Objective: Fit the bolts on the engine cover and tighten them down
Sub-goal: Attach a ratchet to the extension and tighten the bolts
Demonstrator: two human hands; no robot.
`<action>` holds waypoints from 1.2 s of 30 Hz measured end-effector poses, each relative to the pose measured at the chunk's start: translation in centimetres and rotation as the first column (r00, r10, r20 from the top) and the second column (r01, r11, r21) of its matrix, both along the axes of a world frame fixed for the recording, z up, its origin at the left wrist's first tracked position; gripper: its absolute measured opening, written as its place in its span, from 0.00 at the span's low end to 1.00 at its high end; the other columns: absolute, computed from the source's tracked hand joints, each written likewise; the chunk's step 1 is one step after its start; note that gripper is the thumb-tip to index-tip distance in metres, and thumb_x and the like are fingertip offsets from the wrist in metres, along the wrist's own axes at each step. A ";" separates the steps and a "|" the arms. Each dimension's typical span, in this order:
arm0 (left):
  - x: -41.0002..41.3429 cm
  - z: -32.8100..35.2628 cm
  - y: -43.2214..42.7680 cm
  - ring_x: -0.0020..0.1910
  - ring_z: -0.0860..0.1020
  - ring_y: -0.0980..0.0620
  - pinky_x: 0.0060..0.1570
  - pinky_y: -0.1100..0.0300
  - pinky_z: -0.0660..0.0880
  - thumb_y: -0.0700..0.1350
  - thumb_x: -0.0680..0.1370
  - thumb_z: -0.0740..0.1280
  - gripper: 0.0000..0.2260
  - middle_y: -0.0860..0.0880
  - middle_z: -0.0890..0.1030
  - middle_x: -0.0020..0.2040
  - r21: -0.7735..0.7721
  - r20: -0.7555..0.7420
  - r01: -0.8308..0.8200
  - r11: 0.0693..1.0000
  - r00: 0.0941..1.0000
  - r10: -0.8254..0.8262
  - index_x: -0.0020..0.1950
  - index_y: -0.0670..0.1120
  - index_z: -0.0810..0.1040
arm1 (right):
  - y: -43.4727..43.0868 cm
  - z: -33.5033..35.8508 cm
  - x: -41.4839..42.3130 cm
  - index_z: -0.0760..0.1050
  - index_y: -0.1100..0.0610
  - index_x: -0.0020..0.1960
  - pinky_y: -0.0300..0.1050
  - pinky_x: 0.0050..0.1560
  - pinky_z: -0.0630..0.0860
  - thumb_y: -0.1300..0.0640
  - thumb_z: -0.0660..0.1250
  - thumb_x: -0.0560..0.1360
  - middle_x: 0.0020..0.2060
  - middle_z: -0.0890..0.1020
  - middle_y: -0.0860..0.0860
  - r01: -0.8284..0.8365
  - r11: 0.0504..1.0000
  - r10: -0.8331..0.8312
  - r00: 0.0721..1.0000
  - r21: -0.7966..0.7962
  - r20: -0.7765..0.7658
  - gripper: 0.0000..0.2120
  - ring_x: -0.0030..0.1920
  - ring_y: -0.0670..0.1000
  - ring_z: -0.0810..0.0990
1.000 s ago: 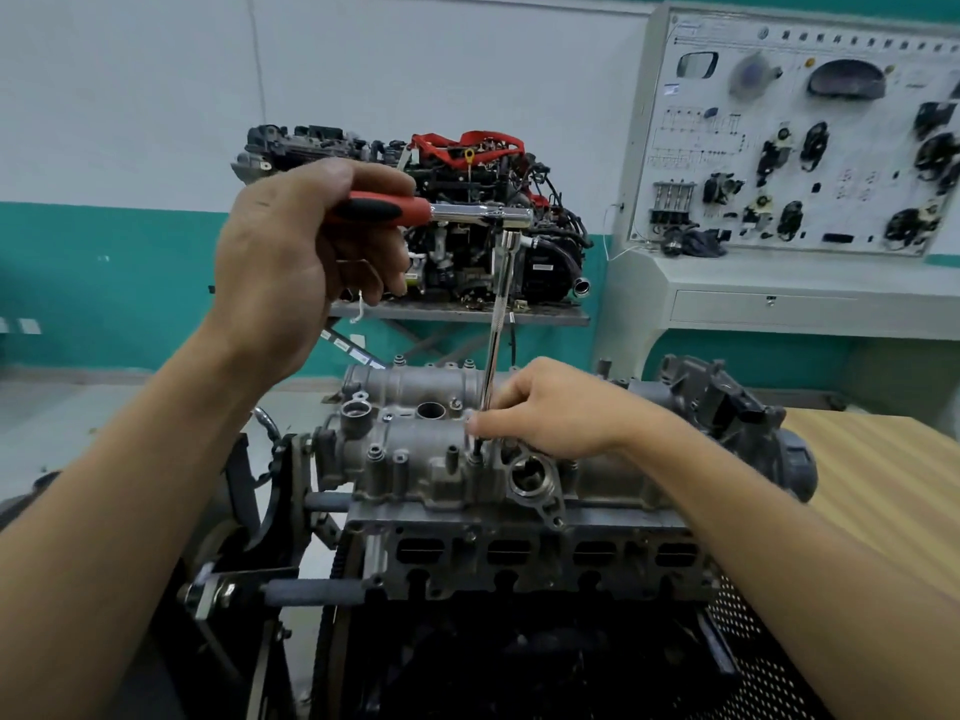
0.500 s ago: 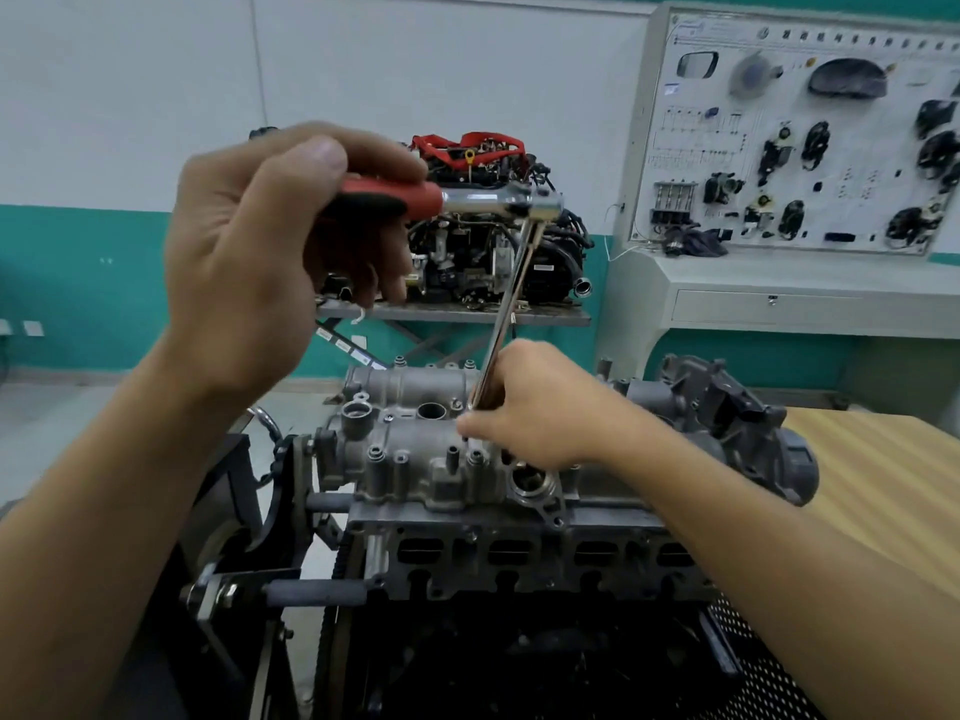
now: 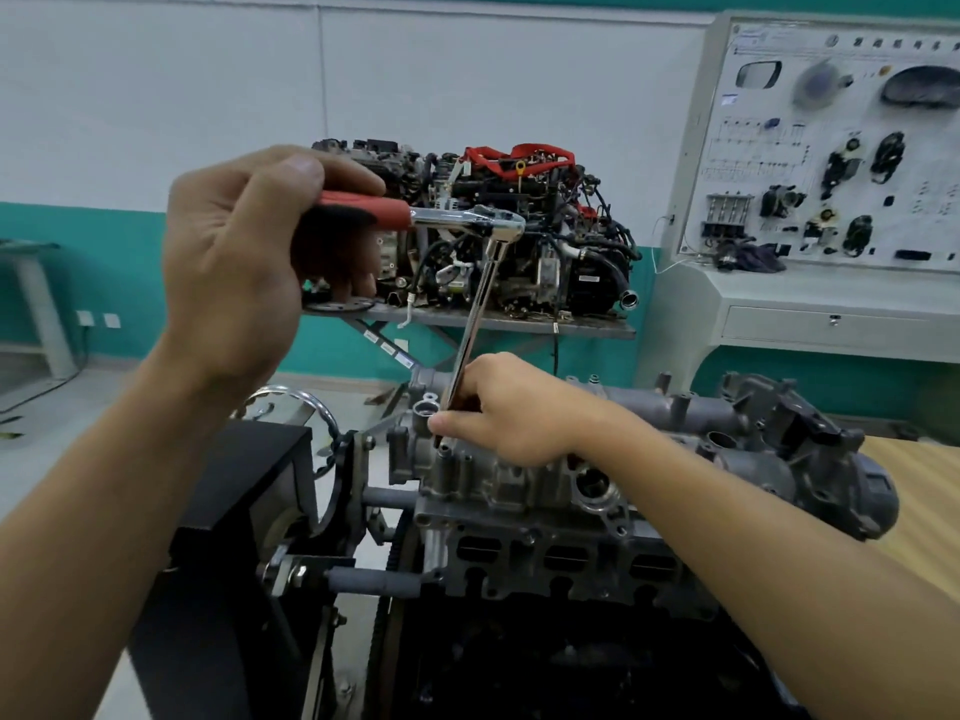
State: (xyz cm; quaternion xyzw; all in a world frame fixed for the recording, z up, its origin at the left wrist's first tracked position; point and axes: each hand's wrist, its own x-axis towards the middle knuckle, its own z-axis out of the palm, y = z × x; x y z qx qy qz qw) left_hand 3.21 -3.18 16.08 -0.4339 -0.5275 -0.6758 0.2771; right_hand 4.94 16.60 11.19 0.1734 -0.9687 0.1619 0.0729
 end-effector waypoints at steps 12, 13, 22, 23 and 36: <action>4.0 -0.7 1.4 0.28 0.78 0.48 0.25 0.60 0.70 0.44 0.80 0.62 0.10 0.47 0.81 0.31 -0.156 -0.132 -0.311 0.938 0.947 0.292 0.47 0.50 0.83 | 0.9 -0.4 -1.2 0.75 0.61 0.39 0.58 0.45 0.77 0.49 0.64 0.81 0.35 0.79 0.57 -0.030 0.998 0.027 0.998 0.060 0.051 0.18 0.37 0.57 0.78; 4.6 -0.7 1.8 0.29 0.78 0.45 0.25 0.56 0.71 0.46 0.80 0.63 0.09 0.44 0.81 0.31 -0.179 -0.155 -0.352 0.919 0.932 0.327 0.47 0.51 0.84 | 0.9 -0.2 -1.2 0.76 0.62 0.40 0.55 0.44 0.77 0.50 0.64 0.81 0.35 0.79 0.55 -0.044 0.997 0.040 0.997 0.059 0.064 0.17 0.36 0.55 0.77; 2.9 -0.6 3.0 0.27 0.75 0.46 0.25 0.60 0.68 0.48 0.80 0.61 0.13 0.48 0.80 0.31 -0.093 0.076 -0.060 0.994 0.995 0.067 0.45 0.47 0.84 | 1.8 -0.7 -0.9 0.77 0.60 0.40 0.53 0.38 0.75 0.46 0.65 0.80 0.31 0.76 0.52 -0.039 0.999 0.041 0.997 -0.027 0.072 0.18 0.30 0.50 0.72; 1.6 -0.5 2.7 0.28 0.74 0.48 0.26 0.60 0.67 0.48 0.81 0.60 0.15 0.50 0.79 0.30 0.019 0.220 0.052 0.998 0.974 -0.055 0.43 0.46 0.84 | 1.8 -1.0 -0.7 0.76 0.59 0.38 0.54 0.38 0.75 0.45 0.65 0.80 0.31 0.76 0.52 -0.029 0.999 0.031 0.998 -0.034 0.057 0.19 0.30 0.51 0.72; -8.2 2.7 5.7 0.26 0.80 0.53 0.20 0.64 0.74 0.53 0.84 0.58 0.25 0.49 0.78 0.28 0.459 0.622 0.444 0.769 0.457 -0.635 0.29 0.46 0.75 | 1.2 -1.4 -1.5 0.72 0.56 0.31 0.46 0.29 0.69 0.45 0.66 0.80 0.28 0.76 0.54 -0.036 0.999 0.038 0.996 0.020 -0.080 0.22 0.26 0.51 0.70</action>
